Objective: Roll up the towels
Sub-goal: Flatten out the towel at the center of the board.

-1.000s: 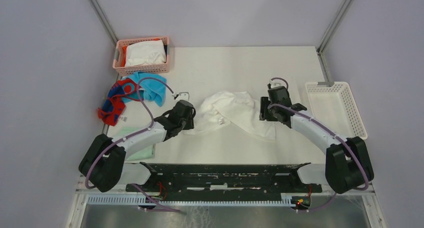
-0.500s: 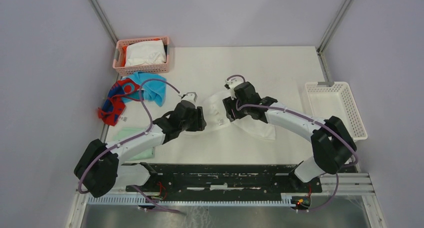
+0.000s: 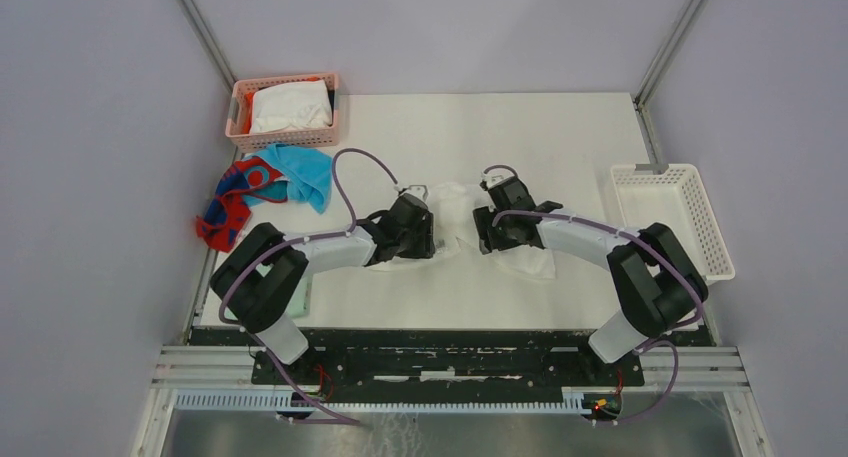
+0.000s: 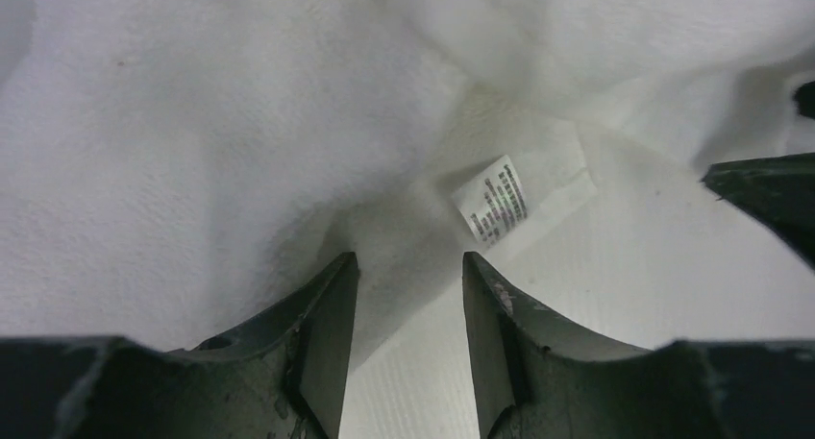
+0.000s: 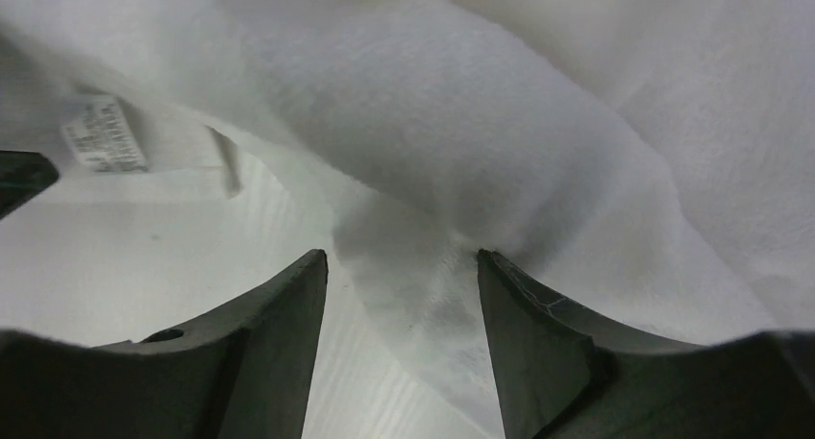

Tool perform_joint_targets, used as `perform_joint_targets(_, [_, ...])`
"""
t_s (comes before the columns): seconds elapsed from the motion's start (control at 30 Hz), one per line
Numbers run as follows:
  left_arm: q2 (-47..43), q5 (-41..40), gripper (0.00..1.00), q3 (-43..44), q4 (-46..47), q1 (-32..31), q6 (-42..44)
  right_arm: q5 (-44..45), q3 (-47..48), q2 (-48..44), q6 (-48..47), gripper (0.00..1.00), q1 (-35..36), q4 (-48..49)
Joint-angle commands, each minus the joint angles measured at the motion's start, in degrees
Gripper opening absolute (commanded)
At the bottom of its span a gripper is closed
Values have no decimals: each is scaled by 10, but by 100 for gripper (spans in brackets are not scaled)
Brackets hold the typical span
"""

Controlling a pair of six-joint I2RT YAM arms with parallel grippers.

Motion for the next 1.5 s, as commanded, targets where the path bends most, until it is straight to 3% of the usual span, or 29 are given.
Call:
perform_joint_targets(0.0, [10, -59, 50, 3, -32, 11, -4, -17, -25, -18, 38, 68, -49, 7])
perform_joint_targets(0.13, [-31, -106, 50, -42, -68, 57, -2, -35, -37, -23, 47, 70, -100, 5])
perform_joint_targets(0.3, [-83, -135, 50, -83, -72, 170, -4, -50, -33, -20, 47, 72, -135, 5])
perform_joint_targets(0.7, [-59, -199, 53, 49, -121, 303, 22, -22, 1, -37, 19, 74, -152, -33])
perform_joint_targets(0.87, [-125, -128, 56, 36, -126, 295, 26, -27, 4, -106, 5, 75, -152, -59])
perform_joint_targets(1.1, [-231, -12, 58, -69, -148, 277, -25, -62, -11, -175, 5, 77, -152, -73])
perform_joint_targets(1.27, [-255, -28, 59, -112, -165, 248, -42, -73, -30, -192, 7, 80, -151, -67])
perform_joint_targets(1.47, [-195, -83, 59, -93, -162, 188, -47, -78, -43, -200, 4, 82, -152, -62])
